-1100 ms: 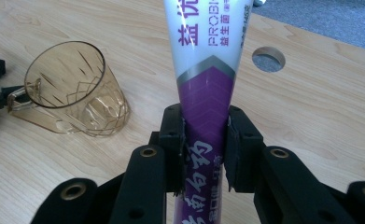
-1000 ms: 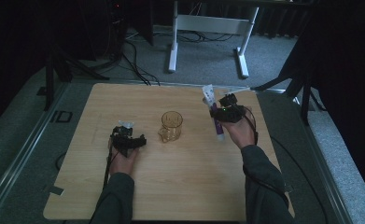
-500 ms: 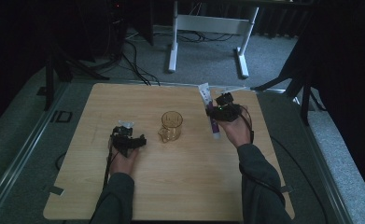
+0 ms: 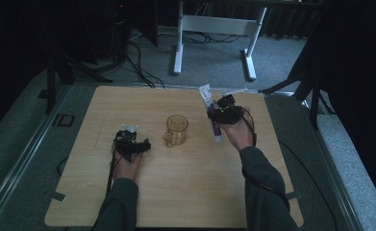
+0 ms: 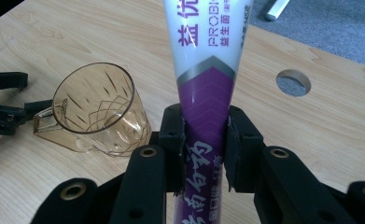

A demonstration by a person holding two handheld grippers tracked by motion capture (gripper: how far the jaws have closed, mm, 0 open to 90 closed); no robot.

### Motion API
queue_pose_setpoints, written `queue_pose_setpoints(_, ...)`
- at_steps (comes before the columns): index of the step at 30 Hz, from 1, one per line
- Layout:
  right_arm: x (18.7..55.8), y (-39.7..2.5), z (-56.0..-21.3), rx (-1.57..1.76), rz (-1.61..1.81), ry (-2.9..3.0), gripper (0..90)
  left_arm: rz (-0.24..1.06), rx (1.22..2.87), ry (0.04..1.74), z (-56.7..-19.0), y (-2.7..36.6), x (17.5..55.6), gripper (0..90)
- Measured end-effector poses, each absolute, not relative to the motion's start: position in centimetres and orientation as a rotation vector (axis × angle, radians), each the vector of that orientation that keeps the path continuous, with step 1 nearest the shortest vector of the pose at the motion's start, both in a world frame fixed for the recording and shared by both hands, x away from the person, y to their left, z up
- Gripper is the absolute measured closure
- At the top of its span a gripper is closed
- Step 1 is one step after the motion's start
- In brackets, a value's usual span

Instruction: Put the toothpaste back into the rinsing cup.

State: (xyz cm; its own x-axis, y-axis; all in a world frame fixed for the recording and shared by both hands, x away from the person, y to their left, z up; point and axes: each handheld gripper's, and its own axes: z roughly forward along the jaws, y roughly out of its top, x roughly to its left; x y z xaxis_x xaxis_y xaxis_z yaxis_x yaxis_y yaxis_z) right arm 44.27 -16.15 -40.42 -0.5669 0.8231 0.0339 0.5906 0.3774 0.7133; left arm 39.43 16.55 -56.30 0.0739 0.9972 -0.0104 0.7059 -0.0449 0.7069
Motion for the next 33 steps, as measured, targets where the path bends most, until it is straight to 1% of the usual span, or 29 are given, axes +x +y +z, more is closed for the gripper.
queue_pose_setpoints(18, 44.9, -15.0, -39.7, 1.209, 1.039, 2.299, 71.9, 0.686, 1.809, 1.687, -56.3, 16.6, 39.4, 14.3)
queue_pose_setpoints(33, 44.7, -13.7, -39.2, 1.183, 1.089, 2.291, 71.9, 0.685, 1.81, 1.686, -56.3, 16.6, 39.4, 14.3)
